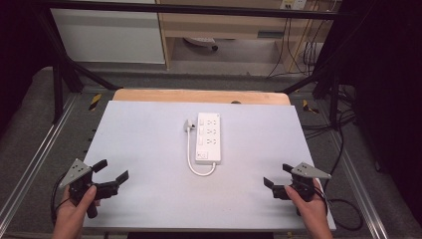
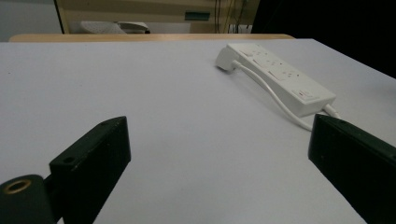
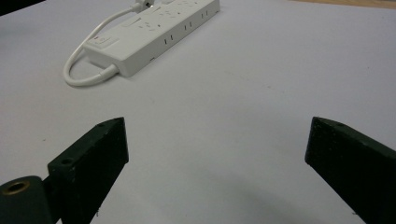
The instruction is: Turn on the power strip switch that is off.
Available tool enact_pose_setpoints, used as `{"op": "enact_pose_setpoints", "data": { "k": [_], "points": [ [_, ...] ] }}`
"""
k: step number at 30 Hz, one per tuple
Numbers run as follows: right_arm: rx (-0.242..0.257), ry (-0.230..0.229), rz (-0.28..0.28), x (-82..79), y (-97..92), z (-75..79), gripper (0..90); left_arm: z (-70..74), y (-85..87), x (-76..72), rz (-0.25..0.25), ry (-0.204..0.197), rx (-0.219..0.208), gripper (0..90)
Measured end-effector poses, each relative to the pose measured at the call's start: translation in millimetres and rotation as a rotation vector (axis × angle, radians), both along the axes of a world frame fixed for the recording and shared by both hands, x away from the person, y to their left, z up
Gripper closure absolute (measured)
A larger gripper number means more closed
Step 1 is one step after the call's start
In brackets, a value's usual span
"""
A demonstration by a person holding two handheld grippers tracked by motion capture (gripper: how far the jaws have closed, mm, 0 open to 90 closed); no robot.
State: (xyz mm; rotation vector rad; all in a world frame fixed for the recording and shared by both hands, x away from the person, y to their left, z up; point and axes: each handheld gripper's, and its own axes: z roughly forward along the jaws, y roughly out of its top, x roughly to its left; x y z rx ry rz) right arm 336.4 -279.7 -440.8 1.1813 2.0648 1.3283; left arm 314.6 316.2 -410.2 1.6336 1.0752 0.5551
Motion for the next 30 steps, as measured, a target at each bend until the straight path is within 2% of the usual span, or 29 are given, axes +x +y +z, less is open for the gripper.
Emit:
{"op": "enact_pose_setpoints", "data": {
  "k": [9, 19, 30],
  "points": [
    [0.005, 0.009, 0.006, -0.7, 2.5, 1.1, 4.6, -0.1, 0.6, 0.3, -0.003, 0.001, -0.001, 5.7],
    [0.037, 0.016, 0.013, -0.3, 2.4, 4.5, 3.3, -1.4, -1.8, 0.9, -0.019, 0.013, 0.007, 5.7],
    [0.059, 0.006, 0.035, -2.8, 8.3, 9.3, 2.9, -2.7, -2.9, 1.6, -0.024, 0.024, 0.022, 5.7]
  ]
}}
